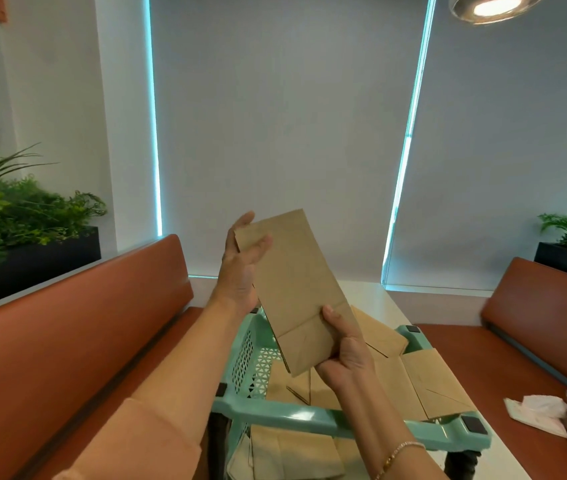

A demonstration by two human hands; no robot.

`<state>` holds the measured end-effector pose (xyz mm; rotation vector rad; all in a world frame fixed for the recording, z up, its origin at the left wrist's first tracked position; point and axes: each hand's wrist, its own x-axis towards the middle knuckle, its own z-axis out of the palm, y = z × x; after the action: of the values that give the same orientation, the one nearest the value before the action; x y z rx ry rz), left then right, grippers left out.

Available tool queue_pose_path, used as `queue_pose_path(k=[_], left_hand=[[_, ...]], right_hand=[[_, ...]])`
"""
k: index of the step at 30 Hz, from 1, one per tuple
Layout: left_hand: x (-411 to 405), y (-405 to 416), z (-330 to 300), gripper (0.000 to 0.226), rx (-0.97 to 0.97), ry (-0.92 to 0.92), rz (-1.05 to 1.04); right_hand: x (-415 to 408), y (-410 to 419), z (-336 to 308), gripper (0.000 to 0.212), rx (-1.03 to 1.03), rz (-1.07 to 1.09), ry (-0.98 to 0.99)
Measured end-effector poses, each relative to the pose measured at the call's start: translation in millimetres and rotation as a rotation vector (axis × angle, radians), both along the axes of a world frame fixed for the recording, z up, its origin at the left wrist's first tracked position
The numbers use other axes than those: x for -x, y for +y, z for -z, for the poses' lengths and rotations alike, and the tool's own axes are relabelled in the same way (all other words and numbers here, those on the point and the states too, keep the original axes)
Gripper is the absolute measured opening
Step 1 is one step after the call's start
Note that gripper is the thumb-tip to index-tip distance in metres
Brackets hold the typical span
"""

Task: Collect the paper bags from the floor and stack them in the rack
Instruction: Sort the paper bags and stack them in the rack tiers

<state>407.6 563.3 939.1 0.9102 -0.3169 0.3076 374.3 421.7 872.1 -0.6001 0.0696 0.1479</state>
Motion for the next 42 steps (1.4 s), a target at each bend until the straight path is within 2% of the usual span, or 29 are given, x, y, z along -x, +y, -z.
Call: queue_pose_path(k=[3,7,9,12,14,16,18,21,22,24,26,28,32,35,40,42], left_hand=[[-1,-4,7,0.030,0.007,-0.015,-0.032],[-2,-12,24,0.046,0.042,0.076,-0.067],[3,-21,39,0.048,-0.071,0.109,-0.062],[14,-33,62,0.031,-0.313,0.136,0.017],[13,-31,70,0.031,-0.364,0.168,-0.001],[8,-22,71,0.037,-0.414,0.191,-0.040],[5,-13,69,0.039,-0.478,0.204,-0.048],[5,-5,72,0.040,-0.542,0.230,-0.057],[5,-3,74,0.041,-0.554,0.248,-0.060],[4,-1,78,0.044,-0.566,0.297,-0.051],[3,1,80,0.044,-0.549,0.335,-0.032],[3,1,80,0.041,-0.525,0.345,-0.029],[5,0,79,0.034,-0.453,0.352,-0.036],[6,-1,77,0.032,-0.387,0.356,-0.037],[6,0,75,0.031,-0.240,0.342,-0.051],[6,2,73,0.031,-0.174,0.347,-0.067]], right_hand=[[-1,2,0,0.022,-0.026,0.012,-0.010],[-3,4,1,0.031,-0.016,0.047,-0.019],[-5,6,0,0.027,-0.019,0.078,-0.024],[-9,4,-1,0.019,-0.013,0.134,-0.026],[-10,-2,-2,0.019,0.069,0.171,-0.032],[-12,-13,0,0.025,0.327,0.239,-0.083],[-14,-28,0,0.028,0.671,0.343,-0.159],[-23,-62,-12,0.034,1.344,0.410,-0.309],[-27,-73,-18,0.039,1.635,0.319,-0.346],[-33,-90,-24,0.052,2.159,-0.036,-0.332],[-33,-95,-26,0.055,2.444,-0.351,-0.252],[-32,-95,-24,0.054,2.577,-0.469,-0.218],[-31,-91,-24,0.053,2.586,-0.424,-0.227],[-27,-91,-33,0.046,2.537,-0.314,-0.362],[-20,-99,-62,0.012,2.232,-0.050,-0.553],[-18,-109,-75,0.011,2.080,0.136,-0.523]])
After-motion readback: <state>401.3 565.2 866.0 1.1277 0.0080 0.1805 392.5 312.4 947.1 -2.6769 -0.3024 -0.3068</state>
